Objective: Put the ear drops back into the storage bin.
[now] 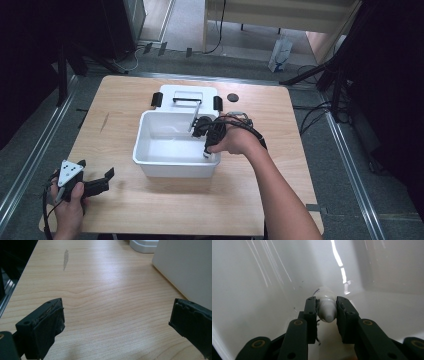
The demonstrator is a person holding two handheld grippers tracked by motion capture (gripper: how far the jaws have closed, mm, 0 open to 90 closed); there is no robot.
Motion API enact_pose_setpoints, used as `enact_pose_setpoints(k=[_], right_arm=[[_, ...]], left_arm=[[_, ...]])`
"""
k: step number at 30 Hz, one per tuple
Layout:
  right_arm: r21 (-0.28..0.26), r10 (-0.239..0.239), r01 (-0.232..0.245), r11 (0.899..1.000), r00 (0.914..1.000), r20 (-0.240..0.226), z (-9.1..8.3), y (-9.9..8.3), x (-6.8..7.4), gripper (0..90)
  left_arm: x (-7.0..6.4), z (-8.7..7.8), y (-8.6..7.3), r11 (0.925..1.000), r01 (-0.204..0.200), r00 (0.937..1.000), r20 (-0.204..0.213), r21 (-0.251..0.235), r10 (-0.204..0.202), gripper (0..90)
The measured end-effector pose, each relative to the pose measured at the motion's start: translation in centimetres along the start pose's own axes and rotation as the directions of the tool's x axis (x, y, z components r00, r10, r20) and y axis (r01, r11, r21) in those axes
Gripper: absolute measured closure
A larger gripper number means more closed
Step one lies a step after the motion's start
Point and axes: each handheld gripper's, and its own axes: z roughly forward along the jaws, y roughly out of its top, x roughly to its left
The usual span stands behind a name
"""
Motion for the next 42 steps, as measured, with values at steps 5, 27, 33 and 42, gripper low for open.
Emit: enact_pose_setpoints(k=[5, 27, 33, 42], right_arm=[[-0.002, -0.007, 0.007, 1.000, 1.0000, -0.003, 0.1, 0.0, 0.0, 71.9], [0.009, -0.016, 0.016, 1.000, 0.9999, 0.000, 0.2, -0.1, 0.1, 71.8], [0.005, -0.014, 0.014, 1.000, 0.9999, -0.008, 0.1, -0.2, 0.2, 69.3], [-0.074, 0.043, -0.043, 0.996, 0.9991, -0.002, -2.4, -0.3, 0.1, 50.5]], left_arm=[[0.0, 0.0, 0.0, 1.0000, -0.001, 1.0000, 0.000, 0.000, 0.001, 0.1], [0.0, 0.0, 0.0, 1.0000, -0.001, 1.0000, -0.001, -0.002, 0.001, 0.1], [0.0, 0.0, 0.0, 1.0000, -0.001, 1.0000, -0.001, -0.003, 0.001, 0.1], [0.0, 0.0, 0.0, 1.0000, -0.003, 1.0000, -0.001, -0.004, 0.003, 0.1]])
